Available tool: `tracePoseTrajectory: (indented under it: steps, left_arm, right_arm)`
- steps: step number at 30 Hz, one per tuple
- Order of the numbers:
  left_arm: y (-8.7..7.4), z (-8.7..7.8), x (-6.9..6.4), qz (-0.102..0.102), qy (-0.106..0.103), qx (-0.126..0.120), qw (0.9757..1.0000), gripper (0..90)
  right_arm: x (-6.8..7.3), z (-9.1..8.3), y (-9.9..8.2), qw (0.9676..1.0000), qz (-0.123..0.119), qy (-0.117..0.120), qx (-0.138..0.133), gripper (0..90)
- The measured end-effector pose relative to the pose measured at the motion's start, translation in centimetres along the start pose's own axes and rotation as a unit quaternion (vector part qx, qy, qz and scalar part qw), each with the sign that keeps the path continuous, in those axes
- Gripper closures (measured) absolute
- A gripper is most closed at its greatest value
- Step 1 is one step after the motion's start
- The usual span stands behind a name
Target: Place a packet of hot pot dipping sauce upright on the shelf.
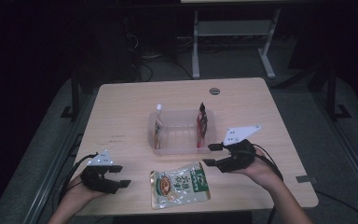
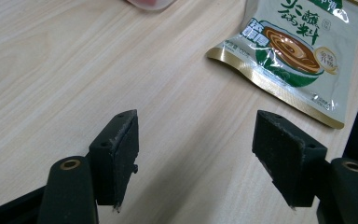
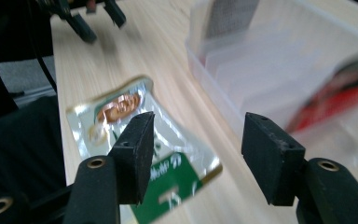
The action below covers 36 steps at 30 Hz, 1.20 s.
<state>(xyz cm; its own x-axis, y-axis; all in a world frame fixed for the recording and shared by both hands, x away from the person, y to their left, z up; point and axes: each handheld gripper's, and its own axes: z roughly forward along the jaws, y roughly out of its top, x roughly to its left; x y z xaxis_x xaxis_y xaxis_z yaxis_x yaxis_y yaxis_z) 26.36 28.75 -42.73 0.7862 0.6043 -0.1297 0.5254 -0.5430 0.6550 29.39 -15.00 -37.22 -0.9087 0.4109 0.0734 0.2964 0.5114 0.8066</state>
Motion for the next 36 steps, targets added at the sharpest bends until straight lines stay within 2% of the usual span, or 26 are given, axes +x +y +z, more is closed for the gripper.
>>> tracePoseTrajectory:
  steps: [4,7,14,15,16,19,24,25,32,36]
  left_arm:
    - [0.0,0.1,-0.1,0.012,0.0,0.009,0.9999,31.4]
    - [0.1,0.4,-0.4,0.011,-0.004,0.009,0.9999,31.4]
    - [0.6,0.7,-1.2,0.022,-0.012,0.012,0.9996,34.8]
    - [0.8,0.6,-1.3,0.029,-0.012,0.014,0.9994,35.6]
    - [0.9,0.6,-1.5,0.026,-0.014,0.011,0.9995,36.9]
    - [1.3,0.6,-1.9,0.035,-0.02,0.002,0.9992,42.2]
    - [1.8,0.9,-3.2,0.052,-0.035,-0.005,0.998,59.6]
    - [1.9,1.0,-3.5,0.056,-0.039,-0.006,0.9976,62.8]
    - [3.2,2.1,-5.3,0.085,-0.071,0.002,0.9938,86.7]
    - [3.8,3.1,-6.1,0.102,-0.083,0.017,0.9912,89.7]
  right_arm:
    - [0.0,-0.3,-2.1,0.9997,0.01,-0.013,0.016,41.8]
    - [-0.1,-0.3,-3.3,0.9992,0.02,-0.022,0.028,40.8]
    - [0.0,-0.6,-5.8,0.9978,0.045,-0.029,0.038,37.6]
    - [0.1,-0.7,-6.1,0.9976,0.05,-0.027,0.04,37.1]
    - [0.2,-0.7,-6.4,0.9973,0.052,-0.029,0.042,36.9]
    - [0.5,-0.8,-7.2,0.9966,0.059,-0.03,0.048,36.6]
    - [1.0,-1.2,-8.1,0.9959,0.067,-0.033,0.05,35.7]
    - [1.2,-1.2,-8.2,0.9955,0.073,-0.033,0.051,35.6]
    - [1.5,-0.7,-8.1,0.996,0.067,-0.021,0.055,35.5]
    - [1.7,-0.2,-8.1,0.9962,0.063,-0.011,0.06,35.6]
